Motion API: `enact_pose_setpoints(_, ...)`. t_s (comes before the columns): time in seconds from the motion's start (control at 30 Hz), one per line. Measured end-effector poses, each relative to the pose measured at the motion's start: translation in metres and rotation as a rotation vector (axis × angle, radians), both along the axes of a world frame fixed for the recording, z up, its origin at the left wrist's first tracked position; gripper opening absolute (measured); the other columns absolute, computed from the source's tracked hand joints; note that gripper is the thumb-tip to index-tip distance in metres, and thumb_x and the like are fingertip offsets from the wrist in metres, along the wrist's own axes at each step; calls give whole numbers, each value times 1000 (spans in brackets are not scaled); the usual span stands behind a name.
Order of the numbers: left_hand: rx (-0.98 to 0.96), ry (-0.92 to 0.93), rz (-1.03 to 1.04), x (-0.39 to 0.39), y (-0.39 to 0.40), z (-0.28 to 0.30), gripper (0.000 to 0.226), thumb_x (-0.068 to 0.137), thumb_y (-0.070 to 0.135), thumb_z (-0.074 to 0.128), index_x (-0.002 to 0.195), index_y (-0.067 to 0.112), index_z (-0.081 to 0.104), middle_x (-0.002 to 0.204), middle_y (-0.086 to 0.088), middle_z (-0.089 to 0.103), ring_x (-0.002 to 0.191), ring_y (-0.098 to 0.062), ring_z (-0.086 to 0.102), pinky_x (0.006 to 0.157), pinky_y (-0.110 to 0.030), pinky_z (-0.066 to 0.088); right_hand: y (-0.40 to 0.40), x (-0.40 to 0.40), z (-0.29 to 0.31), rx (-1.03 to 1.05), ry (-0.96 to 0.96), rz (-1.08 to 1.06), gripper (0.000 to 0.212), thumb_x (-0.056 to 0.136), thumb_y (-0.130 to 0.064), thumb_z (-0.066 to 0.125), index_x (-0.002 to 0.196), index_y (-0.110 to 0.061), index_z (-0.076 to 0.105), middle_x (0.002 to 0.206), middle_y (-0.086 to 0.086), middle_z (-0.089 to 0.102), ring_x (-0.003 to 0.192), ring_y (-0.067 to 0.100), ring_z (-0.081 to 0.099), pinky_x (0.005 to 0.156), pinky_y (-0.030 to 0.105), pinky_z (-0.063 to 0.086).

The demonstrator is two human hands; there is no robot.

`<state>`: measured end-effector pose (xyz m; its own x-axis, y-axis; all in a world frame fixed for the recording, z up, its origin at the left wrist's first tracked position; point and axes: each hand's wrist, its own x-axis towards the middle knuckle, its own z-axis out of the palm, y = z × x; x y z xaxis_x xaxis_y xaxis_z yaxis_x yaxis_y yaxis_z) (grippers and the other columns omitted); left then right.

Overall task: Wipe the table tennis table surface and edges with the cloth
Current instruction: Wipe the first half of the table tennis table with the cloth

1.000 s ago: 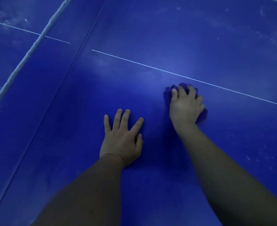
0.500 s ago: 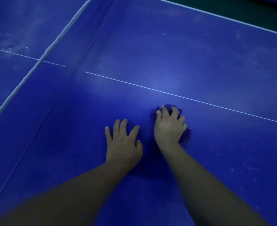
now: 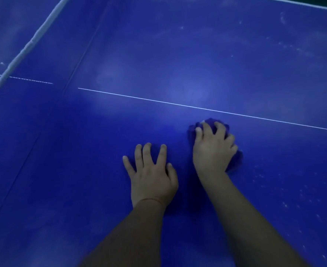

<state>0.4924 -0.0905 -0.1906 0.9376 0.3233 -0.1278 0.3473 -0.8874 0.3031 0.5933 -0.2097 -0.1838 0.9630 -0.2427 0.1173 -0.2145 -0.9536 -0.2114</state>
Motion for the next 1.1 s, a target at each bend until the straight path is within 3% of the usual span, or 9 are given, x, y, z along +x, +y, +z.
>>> enact_pose_setpoints(0.07, 12, -3, 3, 1, -1, 0, 64, 94, 50, 18, 156, 37, 26, 161, -6, 19, 152, -27, -1, 120, -60, -9, 15, -9, 0, -22, -3, 74, 37, 101, -44, 50, 129, -25, 66, 140, 8, 54, 112, 42, 51, 87, 51, 39)
enact_pose_setpoints(0.17, 21, -3, 10, 1, -1, 0, 65, 93, 52, 16, 155, 38, 27, 161, -6, 18, 151, -26, -2, 120, -60, -7, 31, 13, 1, -45, 58, 210, 42, 104, -48, 39, 135, -29, 59, 148, 3, 46, 119, 37, 46, 91, 48, 36)
enact_pose_setpoints(0.27, 24, -15, 17, 0, -1, 0, 63, 94, 51, 21, 155, 36, 31, 160, -7, 22, 152, -27, 2, 121, -60, -6, 4, 40, 2, -48, 93, 124, 43, 106, -49, 34, 137, -30, 57, 150, 1, 42, 123, 37, 43, 95, 47, 35)
enact_pose_setpoints(0.37, 22, -35, 14, 0, -1, 0, 62, 95, 50, 25, 154, 34, 35, 159, -8, 26, 152, -29, 7, 122, -62, -2, -33, 20, 2, -48, 45, 40, 40, 105, -46, 41, 134, -27, 61, 145, 4, 48, 117, 39, 47, 91, 49, 38)
enact_pose_setpoints(0.5, 26, -41, 9, 0, 0, -1, 62, 95, 51, 25, 153, 34, 35, 158, -8, 24, 152, -29, 6, 121, -62, -2, -63, -19, 0, -96, -29, 157, 33, 101, -40, 55, 123, -21, 70, 133, 8, 59, 101, 41, 54, 77, 48, 43)
enact_pose_setpoints(0.67, 18, -28, -3, -1, 0, -1, 61, 97, 51, 26, 154, 34, 33, 159, -8, 22, 152, -29, 3, 121, -62, -4, -53, 43, 4, -63, 63, 54, 45, 107, -48, 32, 138, -27, 56, 150, 3, 42, 124, 38, 42, 97, 50, 35)
enact_pose_setpoints(0.9, 15, -42, -3, 0, 2, 0, 62, 95, 53, 26, 153, 33, 34, 158, -9, 24, 152, -29, 6, 121, -64, -2, -77, -3, 4, -92, 24, 391, 38, 102, -48, 45, 132, -33, 63, 144, 0, 52, 115, 38, 49, 90, 49, 41)
enact_pose_setpoints(1.1, 29, -37, -21, -2, 2, -1, 62, 97, 58, 31, 154, 34, 32, 158, -9, 22, 152, -30, 5, 120, -64, -3, -95, 50, 5, -12, 41, 83, 44, 105, -49, 37, 137, -28, 59, 150, 0, 43, 127, 38, 38, 100, 51, 34)
